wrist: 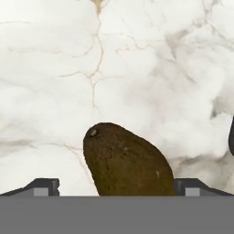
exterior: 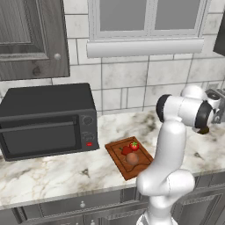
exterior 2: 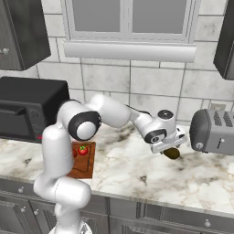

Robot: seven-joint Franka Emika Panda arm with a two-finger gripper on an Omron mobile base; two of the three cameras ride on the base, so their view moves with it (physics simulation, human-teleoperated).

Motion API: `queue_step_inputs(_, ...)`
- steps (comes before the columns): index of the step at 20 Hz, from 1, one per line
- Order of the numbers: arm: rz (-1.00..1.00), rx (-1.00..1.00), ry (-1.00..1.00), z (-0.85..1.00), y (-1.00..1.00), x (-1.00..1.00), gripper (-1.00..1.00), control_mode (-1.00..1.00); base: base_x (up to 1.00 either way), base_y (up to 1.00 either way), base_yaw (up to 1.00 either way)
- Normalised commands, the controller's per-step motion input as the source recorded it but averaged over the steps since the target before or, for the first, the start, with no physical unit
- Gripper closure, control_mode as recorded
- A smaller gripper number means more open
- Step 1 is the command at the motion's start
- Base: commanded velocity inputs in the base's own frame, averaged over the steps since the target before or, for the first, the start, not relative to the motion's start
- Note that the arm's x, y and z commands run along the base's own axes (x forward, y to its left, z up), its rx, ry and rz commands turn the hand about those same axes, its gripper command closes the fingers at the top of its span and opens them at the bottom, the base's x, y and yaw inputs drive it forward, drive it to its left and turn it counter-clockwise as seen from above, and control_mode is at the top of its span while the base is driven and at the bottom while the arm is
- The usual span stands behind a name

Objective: Place the avocado, onion, tomato, and bell pepper on the cutting board.

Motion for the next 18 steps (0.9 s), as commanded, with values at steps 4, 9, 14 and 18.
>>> queue_step_inputs(4,0.0,0.0,0.0,-0.2,-0.09,0.2,-1.0,-1.0,0.0,0.0,0.0)
queue_step_inputs(9,0.0,0.0,0.01,-0.37,0.0,0.02,-1.0,-1.0,0.0,0.0,0.0)
queue_step_inputs(14,0.0,0.0,0.01,-0.36,-0.01,0.0,1.0,-1.0,0.0,0.0,0.0)
queue_step_inputs(18,0.0,0.0,0.0,-0.13,0.0,0.0,1.0,-1.0,0.0,0.0,0.0)
